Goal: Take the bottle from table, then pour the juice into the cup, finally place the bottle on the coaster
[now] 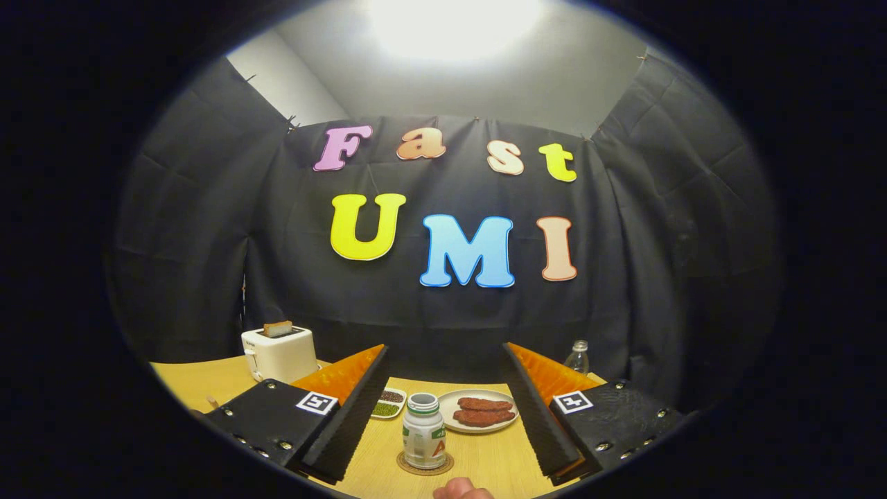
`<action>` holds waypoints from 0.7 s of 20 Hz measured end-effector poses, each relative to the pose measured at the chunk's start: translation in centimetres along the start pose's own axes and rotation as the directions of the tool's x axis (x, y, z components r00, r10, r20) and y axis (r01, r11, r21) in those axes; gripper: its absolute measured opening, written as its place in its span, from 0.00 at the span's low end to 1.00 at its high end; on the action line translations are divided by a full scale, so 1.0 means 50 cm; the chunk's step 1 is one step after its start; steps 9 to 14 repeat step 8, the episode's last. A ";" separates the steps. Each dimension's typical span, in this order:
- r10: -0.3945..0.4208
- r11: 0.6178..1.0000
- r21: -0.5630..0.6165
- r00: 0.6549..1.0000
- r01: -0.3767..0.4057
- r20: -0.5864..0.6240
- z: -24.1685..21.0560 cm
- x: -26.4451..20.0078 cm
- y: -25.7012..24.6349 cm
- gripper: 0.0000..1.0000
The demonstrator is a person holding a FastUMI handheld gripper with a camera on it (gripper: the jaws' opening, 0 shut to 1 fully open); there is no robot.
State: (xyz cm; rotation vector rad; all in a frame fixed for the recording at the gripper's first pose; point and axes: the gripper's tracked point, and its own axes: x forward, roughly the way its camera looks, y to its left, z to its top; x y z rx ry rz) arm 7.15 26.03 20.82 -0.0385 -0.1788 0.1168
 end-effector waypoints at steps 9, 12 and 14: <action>-0.020 1.000 0.007 1.000 0.020 0.016 0.062 -0.046 -0.044 0.97; -0.020 1.000 0.007 1.000 0.020 0.016 0.062 -0.046 -0.044 0.97; -0.020 1.000 0.007 1.000 0.020 0.016 0.062 -0.046 -0.044 0.97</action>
